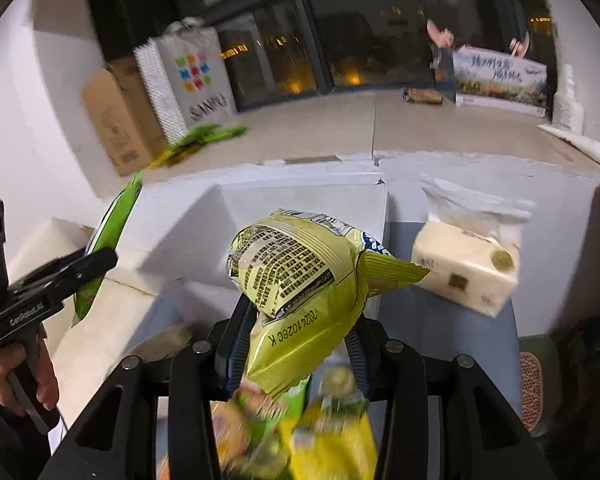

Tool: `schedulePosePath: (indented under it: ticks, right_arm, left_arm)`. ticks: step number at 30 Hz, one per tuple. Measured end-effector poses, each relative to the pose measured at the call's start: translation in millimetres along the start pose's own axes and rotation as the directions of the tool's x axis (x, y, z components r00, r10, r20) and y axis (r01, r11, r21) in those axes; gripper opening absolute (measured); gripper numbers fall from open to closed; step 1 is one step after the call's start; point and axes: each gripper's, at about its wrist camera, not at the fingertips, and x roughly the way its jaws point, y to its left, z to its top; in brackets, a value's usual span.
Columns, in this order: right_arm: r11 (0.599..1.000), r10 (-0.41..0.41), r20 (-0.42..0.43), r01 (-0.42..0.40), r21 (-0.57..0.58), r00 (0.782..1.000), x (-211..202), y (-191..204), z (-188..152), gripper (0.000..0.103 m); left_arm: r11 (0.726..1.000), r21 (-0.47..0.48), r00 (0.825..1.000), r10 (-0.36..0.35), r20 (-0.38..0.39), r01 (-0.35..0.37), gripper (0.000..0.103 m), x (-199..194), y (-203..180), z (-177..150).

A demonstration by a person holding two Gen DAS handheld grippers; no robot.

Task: Organize snacks
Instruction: 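Grasp green wafer pack with left tool while right tool grasps yellow chip bag, then drop both packs into the white box and open both tools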

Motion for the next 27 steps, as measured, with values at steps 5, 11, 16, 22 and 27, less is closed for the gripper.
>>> schedulePosePath:
  ticks: [5,11,16,22,27]
  right_arm:
    - [1.0,-0.026,-0.047,0.026,-0.018,0.999,46,-1,36,0.05]
    - [0.992,-0.116,-0.02,0.115,-0.049,0.993,59,3,49,0.103]
    - [0.997,-0.067,-0.016,0.066,-0.046,0.998,53,5,42,0.103]
    - [0.993,-0.039,0.068,0.046,-0.11,0.997,11,19,25,0.103]
    - [0.984,0.035,0.098,-0.017,-0.178,0.995,-41,38,-13,0.103]
  left_arm:
    - [0.996,0.039,0.993,0.082,-0.084,-0.078,0.081,57,7,20]
    - [0.994,0.06,0.992,0.1,-0.08,-0.095,0.103,52,18,14]
    - [0.994,0.097,0.998,0.061,-0.025,-0.058,0.103,15,20,3]
    - [0.993,0.114,0.999,0.021,0.043,-0.026,0.103,-68,25,-28]
    - [0.996,0.088,0.999,0.008,0.053,-0.013,0.103,-135,26,-85]
